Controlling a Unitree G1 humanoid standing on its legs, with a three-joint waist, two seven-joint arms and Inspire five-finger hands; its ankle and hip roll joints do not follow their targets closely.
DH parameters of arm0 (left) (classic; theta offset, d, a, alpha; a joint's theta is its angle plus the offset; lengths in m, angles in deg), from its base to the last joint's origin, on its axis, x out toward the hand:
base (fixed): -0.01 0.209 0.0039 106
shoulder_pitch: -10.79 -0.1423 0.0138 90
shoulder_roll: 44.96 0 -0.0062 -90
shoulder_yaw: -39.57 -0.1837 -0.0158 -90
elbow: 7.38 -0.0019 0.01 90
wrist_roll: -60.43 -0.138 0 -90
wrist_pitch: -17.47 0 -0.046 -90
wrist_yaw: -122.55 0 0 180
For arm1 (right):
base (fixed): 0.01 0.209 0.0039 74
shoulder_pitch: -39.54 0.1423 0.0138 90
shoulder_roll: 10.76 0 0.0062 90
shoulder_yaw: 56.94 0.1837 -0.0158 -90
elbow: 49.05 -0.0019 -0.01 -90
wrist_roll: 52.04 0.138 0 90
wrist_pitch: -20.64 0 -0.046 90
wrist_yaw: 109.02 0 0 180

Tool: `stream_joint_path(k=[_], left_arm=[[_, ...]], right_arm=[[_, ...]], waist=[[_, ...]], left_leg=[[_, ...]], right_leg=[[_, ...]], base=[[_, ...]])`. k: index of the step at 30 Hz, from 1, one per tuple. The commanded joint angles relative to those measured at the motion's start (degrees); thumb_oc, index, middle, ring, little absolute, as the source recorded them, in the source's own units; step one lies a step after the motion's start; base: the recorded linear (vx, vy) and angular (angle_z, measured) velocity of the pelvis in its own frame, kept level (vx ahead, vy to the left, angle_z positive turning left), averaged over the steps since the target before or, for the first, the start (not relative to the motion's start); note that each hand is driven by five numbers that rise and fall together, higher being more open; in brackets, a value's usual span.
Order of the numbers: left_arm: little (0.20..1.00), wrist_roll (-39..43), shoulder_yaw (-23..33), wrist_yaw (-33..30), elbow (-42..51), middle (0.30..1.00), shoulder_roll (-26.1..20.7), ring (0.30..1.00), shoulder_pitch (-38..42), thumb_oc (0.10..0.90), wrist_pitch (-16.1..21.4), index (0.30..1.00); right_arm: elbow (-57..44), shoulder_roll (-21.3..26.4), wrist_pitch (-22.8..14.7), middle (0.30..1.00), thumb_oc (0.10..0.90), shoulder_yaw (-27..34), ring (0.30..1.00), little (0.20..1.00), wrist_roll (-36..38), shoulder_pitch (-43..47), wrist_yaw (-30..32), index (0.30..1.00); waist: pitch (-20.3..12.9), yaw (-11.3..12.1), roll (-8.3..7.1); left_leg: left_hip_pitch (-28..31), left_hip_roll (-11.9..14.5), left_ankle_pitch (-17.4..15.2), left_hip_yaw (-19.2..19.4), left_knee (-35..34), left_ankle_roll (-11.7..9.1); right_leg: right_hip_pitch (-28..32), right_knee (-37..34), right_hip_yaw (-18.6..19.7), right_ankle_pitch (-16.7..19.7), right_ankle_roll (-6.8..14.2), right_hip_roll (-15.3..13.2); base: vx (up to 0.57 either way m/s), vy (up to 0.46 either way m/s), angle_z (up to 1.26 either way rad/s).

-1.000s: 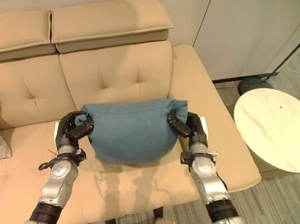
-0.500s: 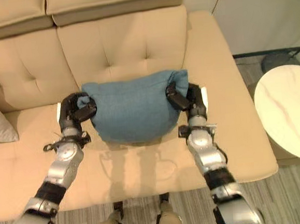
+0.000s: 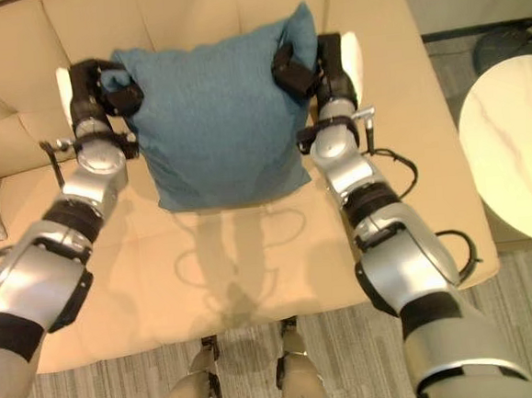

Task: Pick up all the scattered cushions and arrange them neatly on the sofa.

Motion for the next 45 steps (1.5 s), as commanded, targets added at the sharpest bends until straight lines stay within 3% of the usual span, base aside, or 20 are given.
stream_joint_path(k=[1,4,6,11,16,20,21,23,25,26,28,32,33,34,37,38,40,42,45], left_arm=[[0.900,-6.49,-3.46,-1.26,-4.27,0.900,-2.93,0.900,14.83,0.800,-0.04,0.900],[0.900,-8.24,-1.56,-3.30,-5.51,0.900,-3.94,0.900,13.45,0.800,-2.45,0.900],[0.900,-8.61,0.78,-5.03,-5.01,0.900,-5.17,0.900,11.95,0.800,-2.56,0.900],[0.900,-9.48,0.58,-4.04,-4.85,0.900,-9.66,0.900,10.40,0.800,-2.43,0.900],[0.900,-11.72,4.39,-3.70,-0.91,0.900,-15.38,0.900,2.79,0.800,-3.02,0.900],[0.900,-14.38,10.98,-2.39,2.81,0.900,-17.59,0.900,-7.35,0.800,-3.32,0.900],[0.900,-14.61,11.18,-2.41,3.37,0.900,-17.45,0.900,-8.16,0.800,-3.44,0.900],[0.900,-15.42,16.37,-2.20,5.41,0.900,-16.66,0.900,-17.46,0.800,-3.67,0.900],[0.900,-15.22,18.25,-2.00,5.76,0.900,-16.05,0.900,-21.12,0.800,-3.77,0.900],[0.900,-13.85,22.83,-1.58,7.00,0.900,-15.14,0.900,-29.07,0.800,-3.17,0.900],[0.900,-12.13,26.50,-0.50,9.07,0.900,-13.86,0.900,-37.04,0.800,-2.15,0.900],[0.900,-8.65,31.64,5.77,13.83,0.900,-10.19,0.900,-53.34,0.800,0.26,0.900],[0.900,-8.63,31.75,5.88,14.28,0.900,-10.15,0.900,-54.07,0.800,0.22,0.900],[0.900,-7.84,34.18,8.17,15.63,0.900,-8.06,0.900,-60.73,0.800,0.92,0.900],[0.900,-6.30,37.78,11.73,17.66,0.900,-4.85,0.900,-70.86,0.800,1.47,0.900],[0.900,-6.31,37.78,11.74,17.73,0.900,-4.85,0.900,-70.98,0.800,1.46,0.900],[0.900,-3.04,38.29,17.27,16.26,0.900,-1.22,0.900,-78.41,0.800,1.97,0.900],[0.900,0.78,36.99,20.75,18.55,0.900,1.37,0.900,-80.75,0.800,3.14,0.900],[0.900,4.05,35.18,22.23,20.21,0.900,4.17,0.900,-81.57,0.800,4.71,0.900]], right_arm=[[1.81,-2.31,-2.27,0.900,0.800,-3.36,0.900,0.900,-0.38,16.10,-0.22,0.900],[-0.06,-1.17,-2.86,0.900,0.800,-1.27,0.900,0.900,-1.63,15.44,3.42,0.900],[-0.92,0.28,-2.55,0.900,0.800,-0.29,0.900,0.900,-2.91,14.40,4.57,0.900],[1.79,2.93,-3.04,0.900,0.800,0.64,0.900,0.900,-0.41,13.87,4.21,0.900],[-7.21,6.40,-6.18,0.900,0.800,13.40,0.900,0.900,5.00,3.02,8.71,0.900],[-14.51,10.33,-7.83,0.900,0.800,25.90,0.900,0.900,4.03,-11.04,9.73,0.900],[-15.15,10.24,-7.76,0.900,0.800,26.27,0.900,0.900,3.83,-12.07,9.72,0.900],[-17.31,10.26,-8.90,0.900,0.800,34.58,0.900,0.900,4.96,-21.84,11.00,0.900],[-17.70,9.96,-9.28,0.900,0.800,36.99,0.900,0.900,5.66,-24.92,11.16,0.900],[-19.68,9.32,-9.63,0.900,0.800,40.84,0.900,0.900,5.87,-30.95,11.08,0.900],[-21.25,8.99,-9.04,0.900,0.800,43.88,0.900,0.900,6.11,-36.93,9.61,0.900],[-25.47,6.36,-8.37,0.900,0.800,48.94,0.900,0.900,6.11,-48.75,5.14,0.900],[-25.67,6.31,-8.34,0.900,0.800,48.94,0.900,0.900,6.16,-49.24,4.97,0.900],[-27.50,4.74,-8.44,0.900,0.800,51.32,0.900,0.900,5.66,-53.95,3.00,0.900],[-30.26,0.85,-8.20,0.900,0.800,53.80,0.900,0.900,5.16,-62.55,-0.32,0.900],[-30.33,0.81,-8.17,0.900,0.800,53.79,0.900,0.900,5.15,-62.66,-0.31,0.900],[-26.86,-0.84,-6.51,0.900,0.800,54.60,0.900,0.900,4.46,-66.99,-3.66,0.900],[-23.54,-0.99,-5.92,0.900,0.800,53.13,0.900,0.900,2.11,-67.92,-4.13,0.900],[-20.88,-3.04,-5.75,0.900,0.800,51.90,0.900,0.900,-0.62,-68.50,-3.50,0.900]], waist=[[1.37,0.96,0.67],[1.22,1.05,1.21],[1.01,1.07,1.24],[0.32,0.74,0.78],[-0.17,0.04,0.69],[-0.85,-0.31,0.47],[-1.09,-0.25,0.45],[-2.09,-0.54,0.16],[-2.60,-0.59,0.09],[-3.42,-0.66,-0.16],[-4.28,-0.80,-0.44],[-5.79,-1.00,-0.73],[-6.00,-1.04,-0.71],[-6.60,-1.11,-0.71],[-7.99,-1.23,-0.51],[-8.01,-1.23,-0.53],[-8.14,-1.24,-0.32],[-5.95,-0.73,-1.11],[-1.92,-0.26,-2.62]], left_leg=[[-1.21,-1.27,-2.21,-0.34,0.08,-3.12],[-1.26,-1.45,-2.35,-0.35,0.08,-3.08],[-0.83,-1.60,-2.65,-0.57,0.08,-3.03],[0.27,-1.63,-3.08,-0.81,0.08,-3.03],[2.24,-1.64,-4.24,-0.94,0.08,-2.65],[4.29,-1.58,-5.18,-1.14,0.08,-2.15],[4.55,-1.59,-5.24,-1.17,0.08,-2.15],[6.75,-1.57,-6.07,-1.17,0.08,-1.92],[7.45,-1.60,-6.43,-1.13,0.08,-1.82],[9.03,-1.55,-6.96,-0.97,0.08,-1.62],[10.48,-1.57,-7.42,-0.89,0.08,-1.43],[13.11,-1.33,-7.97,-0.85,0.08,-1.16],[13.29,-1.33,-8.02,-0.84,0.08,-1.16],[14.44,-1.16,-8.24,-0.79,0.08,-0.91],[17.02,-0.87,-8.77,-0.87,0.08,-0.43],[17.08,-0.87,-8.78,-0.86,0.08,-0.43],[19.82,-0.60,-9.37,-0.85,0.29,0.25],[18.46,-0.24,-10.04,-2.41,7.86,0.08],[15.24,-1.34,-13.53,-9.78,20.75,-1.75]], right_leg=[[5.58,0.91,0.25,-8.23,5.10,-0.48],[5.57,0.67,0.07,-8.53,5.08,-0.46],[5.99,0.60,-0.04,-8.99,4.97,-0.34],[7.20,0.66,-0.18,-9.51,4.66,-0.14],[9.26,0.73,-0.38,-10.56,4.47,0.00],[11.58,0.83,-1.11,-11.58,4.29,-0.15],[11.84,0.86,-1.15,-11.68,4.29,-0.17],[14.32,0.82,-1.50,-12.66,4.05,-0.33],[15.09,0.71,-1.63,-12.93,4.00,-0.36],[16.70,0.62,-1.88,-13.44,3.92,-0.39],[18.24,0.54,-1.99,-13.83,3.91,-0.38],[20.86,0.80,-2.31,-14.40,3.89,-0.38],[21.04,0.80,-2.31,-14.45,3.89,-0.38],[21.91,1.44,-2.29,-14.93,3.83,-0.32],[23.65,3.20,-2.09,-16.10,3.72,-0.27],[23.70,3.22,-2.09,-16.13,3.72,-0.27],[25.01,5.67,-1.30,-17.31,3.47,-0.22],[25.59,7.58,0.29,-17.91,2.87,-0.61],[24.04,10.63,2.42,-17.44,2.37,-1.16]], base=[[0.04,0.000,-0.03],[0.04,0.007,-0.01],[0.06,-0.001,-0.02],[0.04,-0.011,0.13],[0.06,-0.010,-0.14],[0.06,-0.023,0.05],[0.10,-0.032,0.07],[0.07,-0.024,0.09],[0.06,-0.009,0.08],[0.11,-0.019,0.06],[0.08,-0.023,0.03],[0.02,-0.009,-0.01],[0.00,0.000,0.00],[0.00,0.000,0.00],[0.00,0.000,0.00],[-0.04,0.001,-0.04],[-0.04,0.021,-0.01],[-0.17,0.059,-0.16],[-0.34,0.153,-0.23]])
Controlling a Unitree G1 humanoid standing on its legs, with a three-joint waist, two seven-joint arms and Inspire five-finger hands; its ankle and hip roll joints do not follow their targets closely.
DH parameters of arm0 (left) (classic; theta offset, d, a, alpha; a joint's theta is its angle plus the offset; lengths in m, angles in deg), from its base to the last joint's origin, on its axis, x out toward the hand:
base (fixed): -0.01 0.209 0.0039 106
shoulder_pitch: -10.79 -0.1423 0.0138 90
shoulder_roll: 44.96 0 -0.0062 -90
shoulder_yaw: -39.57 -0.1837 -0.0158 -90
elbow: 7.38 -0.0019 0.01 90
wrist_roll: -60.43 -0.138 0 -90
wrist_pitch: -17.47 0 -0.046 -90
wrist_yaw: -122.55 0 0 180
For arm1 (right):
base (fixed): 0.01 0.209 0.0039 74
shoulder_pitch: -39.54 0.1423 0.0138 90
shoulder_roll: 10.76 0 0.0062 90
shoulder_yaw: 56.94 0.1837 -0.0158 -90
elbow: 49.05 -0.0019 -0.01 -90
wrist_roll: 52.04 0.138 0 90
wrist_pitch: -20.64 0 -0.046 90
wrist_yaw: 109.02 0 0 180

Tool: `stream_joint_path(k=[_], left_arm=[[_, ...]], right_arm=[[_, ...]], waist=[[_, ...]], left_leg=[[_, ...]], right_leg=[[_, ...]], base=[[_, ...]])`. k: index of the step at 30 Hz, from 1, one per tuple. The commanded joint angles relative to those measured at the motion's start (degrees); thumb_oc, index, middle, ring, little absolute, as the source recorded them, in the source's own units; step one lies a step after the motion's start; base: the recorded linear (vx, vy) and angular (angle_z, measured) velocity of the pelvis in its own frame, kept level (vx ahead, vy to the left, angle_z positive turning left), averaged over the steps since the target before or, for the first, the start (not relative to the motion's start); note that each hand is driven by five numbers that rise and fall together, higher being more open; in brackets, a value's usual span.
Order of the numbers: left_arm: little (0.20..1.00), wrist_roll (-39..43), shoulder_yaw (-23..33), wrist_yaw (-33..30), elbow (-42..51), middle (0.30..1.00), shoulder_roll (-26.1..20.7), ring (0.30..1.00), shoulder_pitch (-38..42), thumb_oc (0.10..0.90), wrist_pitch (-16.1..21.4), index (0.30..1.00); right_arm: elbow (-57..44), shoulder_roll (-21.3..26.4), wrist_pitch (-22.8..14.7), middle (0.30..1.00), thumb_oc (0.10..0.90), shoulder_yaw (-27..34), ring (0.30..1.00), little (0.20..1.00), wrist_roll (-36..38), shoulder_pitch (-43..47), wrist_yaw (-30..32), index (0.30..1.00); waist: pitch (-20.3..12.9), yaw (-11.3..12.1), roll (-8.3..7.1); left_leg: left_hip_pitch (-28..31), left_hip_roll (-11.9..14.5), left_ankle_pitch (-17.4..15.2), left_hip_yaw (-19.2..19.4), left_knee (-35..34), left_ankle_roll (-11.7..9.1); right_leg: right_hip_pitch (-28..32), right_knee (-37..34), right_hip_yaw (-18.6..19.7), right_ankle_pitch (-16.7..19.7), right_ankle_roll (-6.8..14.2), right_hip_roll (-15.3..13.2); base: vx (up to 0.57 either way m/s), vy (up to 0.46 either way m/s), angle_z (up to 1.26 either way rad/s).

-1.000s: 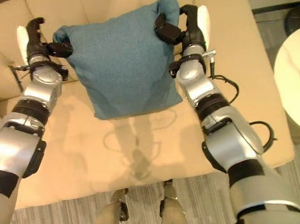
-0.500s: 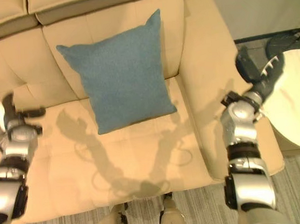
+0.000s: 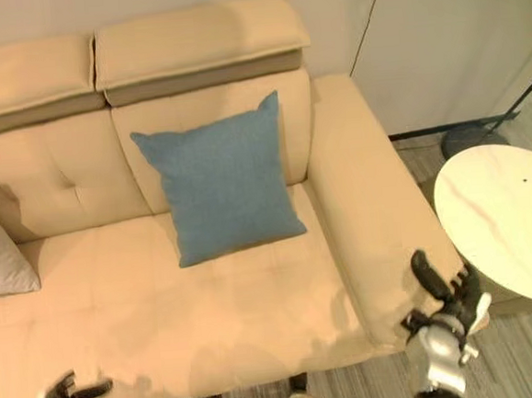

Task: Pick up all the scattered cushions and arrange them neatly on the sofa.

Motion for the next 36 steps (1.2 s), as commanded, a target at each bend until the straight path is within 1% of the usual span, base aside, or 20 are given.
stream_joint_path(k=[1,3,4,5,6,7,8,9,10,11,13,16,20,23,24,27,29,31,33,36], left_arm=[[0.900,1.94,-1.52,2.12,1.00,0.900,-0.93,0.900,4.42,0.800,6.42,0.900],[0.900,0.89,-3.21,1.88,-0.41,0.900,1.21,0.900,3.90,0.800,6.37,0.900],[0.900,-0.84,-5.13,2.06,-2.18,0.900,2.13,0.900,3.73,0.800,5.87,0.900],[0.900,-3.18,-7.83,2.47,-3.57,0.900,3.43,0.900,4.16,0.800,5.89,0.900],[0.900,-3.78,-8.31,2.86,-4.41,0.900,4.64,0.900,4.62,0.800,5.45,0.900],[0.900,-3.11,-8.34,3.12,-5.70,0.900,5.97,0.900,5.83,0.800,4.98,0.900],[0.900,-1.86,-8.39,2.87,-6.37,0.900,6.73,0.900,6.63,0.800,5.12,0.900],[0.900,-0.68,-8.12,2.57,-7.61,0.900,7.57,0.900,7.53,0.800,5.24,0.900],[0.900,-0.59,-8.01,2.10,-8.57,0.900,7.64,0.900,8.30,0.800,5.19,0.900],[0.900,-1.64,-9.03,0.85,-9.53,0.900,7.53,0.900,8.74,0.800,5.30,0.900],[0.900,-4.41,-9.91,0.54,-11.69,0.900,7.28,0.900,9.28,0.800,4.15,0.900],[0.900,-10.34,-10.28,-0.12,-15.37,0.900,5.87,0.900,9.69,0.800,2.76,0.900],[0.900,-25.45,-12.20,-3.76,-21.83,0.900,2.04,0.900,7.44,0.800,-0.79,0.900],[0.900,-29.46,-11.83,-4.30,-23.00,0.900,0.23,0.900,5.80,0.800,-1.54,0.900],[0.900,-29.46,-11.83,-4.30,-23.00,0.900,0.23,0.900,5.80,0.800,-1.54,0.900],[0.900,-27.91,-11.55,-4.07,-20.68,0.900,-1.07,0.900,5.91,0.800,-0.24,0.900],[0.900,-26.10,-12.74,-3.88,-17.85,0.900,-1.38,0.900,7.02,0.800,0.81,0.900],[0.900,-24.11,-12.92,-3.99,-15.94,0.900,-1.16,0.900,9.00,0.800,1.39,0.900],[0.900,-21.99,-13.58,-4.81,-13.59,0.900,-0.84,0.900,11.03,0.800,1.95,0.900],[0.900,-22.50,-15.01,-5.39,-12.52,0.900,-0.61,0.900,12.26,0.800,2.55,0.900]], right_arm=[[-2.45,3.68,-4.00,0.900,0.800,0.05,0.900,0.900,-4.60,2.01,0.18,0.900],[-0.84,1.89,-3.90,0.900,0.800,-1.05,0.900,0.900,-3.31,1.89,-0.53,0.900],[-0.42,1.37,-3.68,0.900,0.800,-1.87,0.900,0.900,-2.97,1.60,-1.40,0.900],[0.19,1.39,-2.84,0.900,0.800,-2.67,0.900,0.900,-3.18,1.47,-2.74,0.900],[0.07,1.41,-2.84,0.900,0.800,-2.67,0.900,0.900,-4.06,0.67,-3.39,0.900],[0.88,0.86,-2.32,0.900,0.800,-2.51,0.900,0.900,-4.12,0.70,-4.00,0.900],[1.86,0.05,-2.12,0.900,0.800,-2.68,0.900,0.900,-4.00,0.74,-3.72,0.900],[3.21,-0.74,-1.91,0.900,0.800,-3.22,0.900,0.900,-3.75,1.13,-3.29,0.900],[3.92,-1.92,-1.51,0.900,0.800,-3.87,0.900,0.900,-3.56,1.33,-3.44,0.900],[5.52,-3.32,-1.26,0.900,0.800,-4.67,0.900,0.900,-2.87,1.85,-3.39,0.900],[9.28,-4.50,-0.83,0.900,0.800,-7.10,0.900,0.900,-2.43,3.11,-3.56,0.900],[12.48,-5.04,-0.35,0.900,0.800,-9.87,0.900,0.900,-3.66,3.84,-4.17,0.900],[16.42,-4.93,0.03,0.900,0.800,-14.09,0.900,0.900,-7.61,2.29,-5.37,0.900],[18.83,-4.82,0.37,0.900,0.800,-16.26,0.900,0.900,-9.72,1.67,-6.47,0.900],[18.83,-4.82,0.37,0.900,0.800,-16.26,0.900,0.900,-9.72,1.67,-6.47,0.900],[22.07,-3.99,1.23,0.900,0.800,-19.60,0.900,0.900,-13.04,1.70,-7.95,0.900],[23.27,-3.70,1.87,0.900,0.800,-21.42,0.900,0.900,-14.89,2.23,-7.66,0.900],[24.41,-3.86,1.77,0.900,0.800,-22.35,0.900,0.900,-14.65,2.98,-7.94,0.900],[24.71,-3.24,1.82,0.900,0.800,-23.27,0.900,0.900,-15.27,4.43,-7.40,0.900],[23.91,-3.10,1.56,0.900,0.800,-24.04,0.900,0.900,-15.87,4.49,-7.28,0.900]], waist=[[-0.87,0.64,-1.10],[-1.12,0.43,-1.55],[-1.85,-0.05,-1.36],[-2.63,-0.75,-0.47],[-2.75,-1.55,-0.61],[-3.13,-2.04,-1.01],[-2.76,-1.94,-1.77],[-1.78,-1.99,-2.90],[-0.87,-2.17,-3.56],[0.02,-1.69,-3.81],[1.26,-0.53,-3.34],[1.30,1.23,-3.62],[-1.03,4.35,-3.70],[-2.88,6.14,-4.14],[-2.88,6.14,-4.14],[-4.44,8.12,-4.39],[-3.68,8.75,-3.92],[-3.04,8.80,-2.96],[-1.49,7.79,-1.13],[0.26,6.92,-0.16]], left_leg=[[-1.43,1.17,-10.57,-10.59,18.30,-2.03],[1.61,2.11,-11.68,-14.45,23.57,-2.01],[3.79,2.96,-12.32,-15.36,21.90,-2.05],[7.24,3.04,-14.80,-16.29,17.44,-1.68],[8.30,2.63,-17.27,-15.58,14.31,-0.93],[9.16,2.00,-19.16,-14.30,10.75,-0.39],[8.83,1.28,-19.31,-14.40,9.44,-0.08],[7.79,0.02,-19.34,-14.02,9.54,0.27],[6.67,-0.72,-18.97,-13.21,9.11,0.76],[5.61,-0.78,-18.08,-12.12,8.20,1.06],[3.37,-0.60,-16.42,-10.72,7.36,1.63],[0.75,-1.34,-12.77,-9.45,4.84,2.78],[-2.00,-1.63,-8.88,-5.89,2.03,4.31],[-3.30,-2.20,-7.21,-3.33,1.13,4.72],[-3.30,-2.20,-7.21,-3.33,1.13,4.72],[-8.26,-3.46,-3.30,-1.37,1.60,4.77],[-10.55,-3.56,-0.80,-1.30,2.04,4.22],[-12.44,-3.35,1.78,-2.02,1.60,3.18],[-13.12,-2.50,4.32,-2.43,0.21,1.52],[-13.82,-1.98,4.95,-1.89,0.65,0.26]], right_leg=[[0.01,10.70,1.68,-9.66,0.53,0.50],[-2.04,12.20,3.63,-8.77,0.86,0.15],[-2.93,12.67,4.19,-8.73,1.09,-0.03],[-4.64,13.38,5.35,-8.10,1.82,0.19],[-6.28,13.60,5.63,-7.00,2.37,-0.77],[-7.38,12.74,5.65,-5.39,3.20,-1.97],[-8.29,11.72,5.75,-3.20,3.79,-2.87],[-9.78,10.10,5.38,1.88,4.99,-4.61],[-10.93,8.38,4.62,4.96,5.94,-5.48],[-11.41,6.52,3.27,6.14,6.42,-5.53],[-11.05,6.32,0.86,3.78,6.03,-5.00],[-8.87,10.82,-0.76,-0.13,4.48,-4.10],[-2.87,17.31,-2.74,-8.32,3.00,-0.94],[2.02,17.77,-3.70,-10.51,3.01,0.08],[2.02,17.77,-3.70,-10.51,3.01,0.08],[5.84,18.27,1.10,-10.30,3.46,3.18],[7.61,15.25,4.12,-14.44,1.33,5.48],[7.94,12.46,4.24,-18.68,-1.27,6.99],[6.33,11.86,4.03,-18.81,-2.53,8.67],[6.29,10.63,2.52,-18.54,-3.12,8.87]], base=[[-0.34,0.251,-0.43],[-0.25,0.325,-0.61],[-0.21,0.406,-0.43],[-0.24,0.426,-0.29],[-0.29,0.421,-0.09],[-0.33,0.385,-0.12],[-0.40,0.353,-0.12],[-0.47,0.325,0.02],[-0.54,0.287,0.03],[-0.51,0.244,0.02],[-0.46,0.232,-0.25],[-0.43,0.222,-0.60],[-0.36,0.187,-0.62],[-0.24,0.058,-0.67],[-0.35,-0.010,-0.60],[-0.40,-0.045,-0.29],[-0.35,-0.105,-0.21],[-0.33,-0.122,-0.04],[-0.37,-0.105,0.16],[-0.34,-0.050,0.16]])
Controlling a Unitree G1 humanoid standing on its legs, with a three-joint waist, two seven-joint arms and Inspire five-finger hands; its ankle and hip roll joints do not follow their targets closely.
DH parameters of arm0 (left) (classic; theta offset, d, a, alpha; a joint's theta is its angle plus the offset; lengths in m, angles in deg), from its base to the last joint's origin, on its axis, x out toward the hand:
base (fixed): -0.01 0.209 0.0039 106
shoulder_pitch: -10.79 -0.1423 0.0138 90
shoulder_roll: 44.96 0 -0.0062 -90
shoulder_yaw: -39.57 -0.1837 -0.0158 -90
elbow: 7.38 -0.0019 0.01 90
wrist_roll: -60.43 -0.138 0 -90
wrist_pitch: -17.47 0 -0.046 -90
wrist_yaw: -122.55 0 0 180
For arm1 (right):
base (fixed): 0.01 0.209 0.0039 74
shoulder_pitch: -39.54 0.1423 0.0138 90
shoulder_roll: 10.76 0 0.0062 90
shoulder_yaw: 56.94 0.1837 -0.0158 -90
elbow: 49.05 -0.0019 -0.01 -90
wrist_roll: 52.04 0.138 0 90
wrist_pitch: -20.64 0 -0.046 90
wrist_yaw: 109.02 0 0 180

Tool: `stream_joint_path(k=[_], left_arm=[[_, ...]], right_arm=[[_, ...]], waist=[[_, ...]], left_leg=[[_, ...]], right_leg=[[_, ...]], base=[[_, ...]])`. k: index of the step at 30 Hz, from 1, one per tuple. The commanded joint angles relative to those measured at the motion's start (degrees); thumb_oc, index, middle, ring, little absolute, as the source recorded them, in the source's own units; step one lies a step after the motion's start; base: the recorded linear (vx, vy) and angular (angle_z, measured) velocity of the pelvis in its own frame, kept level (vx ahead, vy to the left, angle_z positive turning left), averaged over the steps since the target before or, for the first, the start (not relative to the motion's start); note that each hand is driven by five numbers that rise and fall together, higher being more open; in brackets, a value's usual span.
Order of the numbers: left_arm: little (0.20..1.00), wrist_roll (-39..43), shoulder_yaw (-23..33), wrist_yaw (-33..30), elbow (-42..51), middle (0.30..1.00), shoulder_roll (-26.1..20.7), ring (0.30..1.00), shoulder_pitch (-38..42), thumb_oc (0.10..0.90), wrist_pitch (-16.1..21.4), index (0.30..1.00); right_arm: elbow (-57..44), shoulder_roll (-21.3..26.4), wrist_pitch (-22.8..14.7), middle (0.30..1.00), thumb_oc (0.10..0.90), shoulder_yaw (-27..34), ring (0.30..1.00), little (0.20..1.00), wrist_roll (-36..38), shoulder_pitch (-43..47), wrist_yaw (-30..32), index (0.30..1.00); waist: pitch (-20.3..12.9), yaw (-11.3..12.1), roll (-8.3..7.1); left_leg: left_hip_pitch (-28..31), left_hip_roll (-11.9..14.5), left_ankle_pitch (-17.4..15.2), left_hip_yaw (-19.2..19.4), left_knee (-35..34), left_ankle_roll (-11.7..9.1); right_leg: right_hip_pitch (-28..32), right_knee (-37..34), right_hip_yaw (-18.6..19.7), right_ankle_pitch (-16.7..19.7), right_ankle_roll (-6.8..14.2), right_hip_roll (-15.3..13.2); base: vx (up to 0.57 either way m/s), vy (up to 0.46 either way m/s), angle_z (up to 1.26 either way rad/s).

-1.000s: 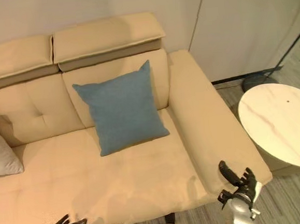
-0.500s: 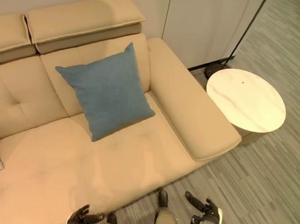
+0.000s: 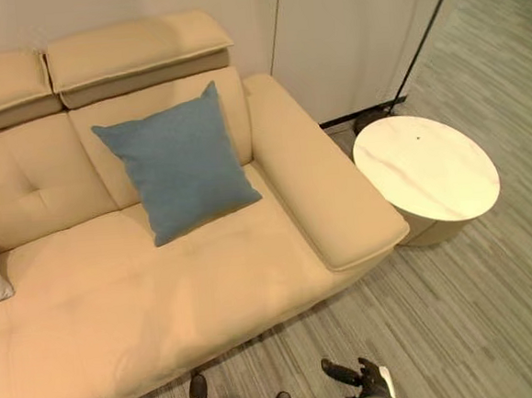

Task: Pick up all the scattered cushions and arrange them neatly on the sofa.

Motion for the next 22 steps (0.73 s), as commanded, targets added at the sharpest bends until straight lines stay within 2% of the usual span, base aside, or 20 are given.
stream_joint_path(k=[1,2,3,5,7,8,9,11,13,16,22], left_arm=[[0.900,0.06,-0.64,-2.97,1.15,0.900,-2.17,0.900,6.09,0.800,2.48,0.900],[0.900,-0.65,-0.63,-3.13,1.33,0.900,-2.11,0.900,5.99,0.800,2.28,0.900],[0.900,-1.11,-0.59,-3.05,0.87,0.900,-2.03,0.900,5.77,0.800,2.16,0.900],[0.900,-1.44,-0.04,-3.12,-1.71,0.900,-1.21,0.900,5.10,0.800,1.61,0.900],[0.900,-2.15,0.07,-4.09,-4.94,0.900,0.03,0.900,4.29,0.800,0.76,0.900],[0.900,-2.76,0.21,-4.81,-6.42,0.900,0.45,0.900,3.68,0.800,0.06,0.900],[0.900,-4.82,-0.23,-6.00,-7.66,0.900,0.96,0.900,2.92,0.800,-0.97,0.900],[0.900,-4.80,0.64,-5.60,-9.31,0.900,1.95,0.900,1.98,0.800,-1.76,0.900],[0.900,-3.69,1.27,-5.76,-9.47,0.900,2.25,0.900,2.01,0.800,-1.69,0.900],[0.900,1.15,3.83,-6.10,-9.20,0.900,2.87,0.900,1.72,0.800,-0.88,0.900],[0.900,3.03,4.49,-6.29,-9.37,0.900,2.73,0.900,1.52,0.800,-0.85,0.900]], right_arm=[[-1.85,1.89,-1.32,0.900,0.800,-0.83,0.900,0.900,-3.41,2.12,1.70,0.900],[-1.07,1.36,-0.73,0.900,0.800,-1.24,0.900,0.900,-4.47,1.41,1.56,0.900],[-0.32,1.08,-0.61,0.900,0.800,-1.65,0.900,0.900,-5.29,1.06,1.48,0.900],[0.71,0.72,-1.10,0.900,0.800,-1.73,0.900,0.900,-5.75,0.73,1.74,0.900],[1.35,0.38,-1.47,0.900,0.800,-0.78,0.900,0.900,-4.90,0.43,2.10,0.900],[1.74,0.21,-1.55,0.900,0.800,-0.05,0.900,0.900,-4.32,0.21,2.40,0.900],[1.62,-0.20,-1.60,0.900,0.800,0.84,0.900,0.900,-2.99,-0.74,2.21,0.900],[1.95,-0.64,-1.90,0.900,0.800,2.07,0.900,0.900,-0.53,-1.05,1.22,0.900],[2.56,-0.70,-1.88,0.900,0.800,2.55,0.900,0.900,0.09,-0.96,1.21,0.900],[4.72,-1.27,-1.05,0.900,0.800,3.59,0.900,0.900,0.52,-1.28,1.63,0.900],[4.28,-2.23,-0.72,0.900,0.800,2.37,0.900,0.900,0.88,-0.04,0.92,0.900]], waist=[[4.70,-2.54,0.71],[4.51,-3.18,0.33],[4.34,-3.58,-0.26],[4.28,-3.88,-1.77],[3.75,-4.54,-2.01],[3.17,-5.16,-1.86],[2.67,-6.04,-1.14],[1.01,-6.71,0.05],[0.83,-7.01,0.14],[-0.70,-6.85,-0.04],[-1.92,-6.16,-0.76]], left_leg=[[-8.68,-4.60,4.32,4.17,-0.51,0.17],[-7.90,-3.06,3.15,5.63,1.44,0.38],[-6.86,-2.06,1.35,5.21,3.38,0.75],[-5.00,-2.64,-4.06,1.18,9.94,1.36],[-1.16,-3.15,-6.97,-2.46,12.70,1.08],[0.40,-2.37,-7.26,-2.27,12.62,0.91],[3.36,-1.84,-8.23,-1.31,9.32,0.86],[6.04,-2.84,-8.50,-1.03,2.68,1.62],[6.02,-3.41,-8.10,-1.37,1.99,1.60],[7.80,-4.59,-7.38,-2.05,-2.72,2.25],[9.07,-5.66,-6.66,-3.07,-5.18,2.85]], right_leg=[[10.75,-4.07,0.02,-5.36,-0.62,2.19],[10.05,-4.21,-0.86,-4.32,-0.38,1.53],[9.67,-4.28,-1.23,-3.59,-0.27,0.70],[8.56,-4.45,-1.21,-1.98,-0.12,-1.47],[7.39,-4.52,-0.99,-0.98,-0.07,-2.29],[6.83,-4.49,-1.46,-1.09,-0.05,-2.69],[7.11,-4.09,-1.89,-1.54,0.29,-2.61],[6.39,-3.40,-1.78,-1.33,0.86,-2.28],[6.31,-2.96,-2.26,-1.13,1.02,-2.64],[7.24,-4.11,-3.25,0.07,1.83,-2.93],[9.45,-7.65,-3.30,0.95,2.18,-3.02]], base=[[-0.36,-0.003,0.14],[-0.42,0.003,0.28],[-0.23,0.015,0.26],[-0.20,0.039,0.24],[-0.15,0.098,-0.22],[-0.07,0.162,-0.34],[0.01,0.175,-0.07],[0.05,0.151,0.18],[0.01,0.094,0.26],[0.02,0.096,0.11],[0.03,0.050,0.21]])
